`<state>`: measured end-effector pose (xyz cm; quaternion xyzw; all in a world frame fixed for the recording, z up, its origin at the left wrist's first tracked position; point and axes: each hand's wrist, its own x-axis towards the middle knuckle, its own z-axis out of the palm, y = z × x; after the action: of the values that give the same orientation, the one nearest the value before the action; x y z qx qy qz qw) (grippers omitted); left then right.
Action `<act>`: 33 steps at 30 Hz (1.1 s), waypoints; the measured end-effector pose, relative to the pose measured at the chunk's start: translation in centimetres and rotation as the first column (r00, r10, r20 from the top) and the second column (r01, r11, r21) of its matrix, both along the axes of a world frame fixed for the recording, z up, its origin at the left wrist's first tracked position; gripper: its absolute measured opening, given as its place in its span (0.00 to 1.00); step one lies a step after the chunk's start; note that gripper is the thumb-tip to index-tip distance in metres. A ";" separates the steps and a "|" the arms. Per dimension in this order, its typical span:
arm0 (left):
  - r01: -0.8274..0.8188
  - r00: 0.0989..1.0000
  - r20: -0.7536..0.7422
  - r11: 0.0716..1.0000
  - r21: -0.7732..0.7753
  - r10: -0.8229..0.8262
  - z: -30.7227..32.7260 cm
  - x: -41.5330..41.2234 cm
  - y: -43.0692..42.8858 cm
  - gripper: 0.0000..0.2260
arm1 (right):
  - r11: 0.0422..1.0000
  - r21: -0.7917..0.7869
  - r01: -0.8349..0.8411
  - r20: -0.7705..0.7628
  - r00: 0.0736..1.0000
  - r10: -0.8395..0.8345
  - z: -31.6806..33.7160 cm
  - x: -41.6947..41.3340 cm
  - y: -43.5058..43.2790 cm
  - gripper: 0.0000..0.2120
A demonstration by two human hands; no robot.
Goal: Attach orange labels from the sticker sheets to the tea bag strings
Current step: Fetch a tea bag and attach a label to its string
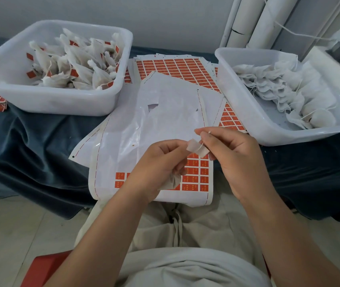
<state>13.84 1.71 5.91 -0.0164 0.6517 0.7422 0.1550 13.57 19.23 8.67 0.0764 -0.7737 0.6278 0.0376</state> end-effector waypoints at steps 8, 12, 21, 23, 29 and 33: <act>0.081 0.996 0.015 0.992 0.101 -0.083 -0.5 -0.2 -0.5 0.23 | 0.993 0.116 0.001 -0.132 0.991 0.014 0.2 0.3 -0.2 0.08; 0.111 0.994 -0.019 0.987 0.119 -0.109 -0.7 -0.3 -0.6 0.22 | 0.992 0.126 -0.006 -0.142 0.990 0.024 0.5 0.2 0.0 0.09; 0.018 0.999 -0.028 0.999 -0.044 -0.019 0.2 -0.1 -0.2 0.18 | 0.986 0.168 -0.002 -0.122 0.992 0.023 0.2 -0.1 0.2 0.07; 0.000 0.999 -0.033 0.998 -0.067 -0.002 0.4 0.0 -0.1 0.18 | 0.988 0.157 -0.010 -0.113 0.993 0.028 0.1 -0.1 0.2 0.07; -0.049 0.998 -0.045 0.997 -0.066 0.047 0.3 0.1 0.2 0.18 | 0.999 0.048 -0.011 -0.034 0.999 0.013 -0.2 -0.1 -0.1 0.07; -0.193 0.973 -0.136 0.980 -0.047 0.185 -0.1 0.2 0.4 0.14 | 0.991 0.101 -0.083 0.089 0.993 0.074 -0.1 -0.4 -0.2 0.18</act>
<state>14.07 2.10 5.85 -0.0343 0.6778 0.7333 0.0403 13.17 18.98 8.58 0.0820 -0.8027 0.5902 -0.0243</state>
